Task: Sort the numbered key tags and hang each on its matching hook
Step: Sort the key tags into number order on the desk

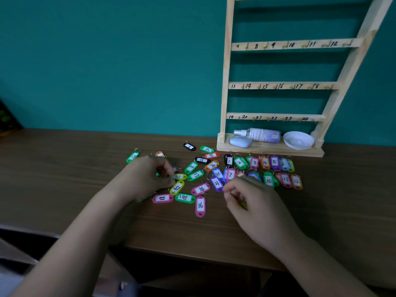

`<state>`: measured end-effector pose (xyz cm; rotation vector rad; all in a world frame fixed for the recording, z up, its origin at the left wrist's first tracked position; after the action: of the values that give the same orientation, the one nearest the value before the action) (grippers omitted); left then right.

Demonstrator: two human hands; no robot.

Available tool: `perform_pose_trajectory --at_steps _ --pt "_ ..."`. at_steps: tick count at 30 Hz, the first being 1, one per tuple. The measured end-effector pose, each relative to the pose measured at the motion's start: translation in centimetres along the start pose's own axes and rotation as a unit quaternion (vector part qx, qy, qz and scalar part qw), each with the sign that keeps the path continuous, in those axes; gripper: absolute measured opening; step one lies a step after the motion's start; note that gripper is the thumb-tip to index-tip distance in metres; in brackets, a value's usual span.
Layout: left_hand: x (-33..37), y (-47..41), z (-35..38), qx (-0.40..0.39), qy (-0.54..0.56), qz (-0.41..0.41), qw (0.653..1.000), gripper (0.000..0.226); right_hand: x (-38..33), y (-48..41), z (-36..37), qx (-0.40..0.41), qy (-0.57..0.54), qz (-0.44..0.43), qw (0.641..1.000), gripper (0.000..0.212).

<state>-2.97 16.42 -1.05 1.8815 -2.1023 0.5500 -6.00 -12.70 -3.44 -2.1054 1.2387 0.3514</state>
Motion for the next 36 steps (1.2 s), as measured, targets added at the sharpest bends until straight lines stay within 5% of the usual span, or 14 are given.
perform_pose_trajectory --at_steps 13,18,24,36 --pt "1.9 -0.5 1.0 -0.003 -0.032 0.042 0.999 0.013 -0.6 0.2 0.5 -0.025 0.003 -0.021 0.999 0.009" --pt "1.4 -0.4 0.5 -0.001 -0.034 0.039 0.999 0.034 -0.5 0.3 0.5 -0.027 0.0 -0.017 0.999 0.013" --pt "-0.7 -0.9 -0.8 0.097 -0.015 0.004 0.995 0.019 -0.4 0.3 0.6 -0.027 0.003 -0.02 0.999 0.013" --pt "-5.1 -0.1 -2.9 0.061 -0.051 -0.076 0.994 0.019 -0.7 0.3 0.6 -0.034 0.0 -0.016 0.999 0.013"
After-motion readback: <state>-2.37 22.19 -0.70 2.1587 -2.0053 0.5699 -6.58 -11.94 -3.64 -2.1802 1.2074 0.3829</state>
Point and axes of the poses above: each hand's wrist, its own y-axis away from the middle knuckle, its own z-axis out of the palm, x = y × z, the point moved 3 cm from there along -y, towards the middle knuckle, and after that the axes turned 6 degrees about z, right-handed, at the moved point
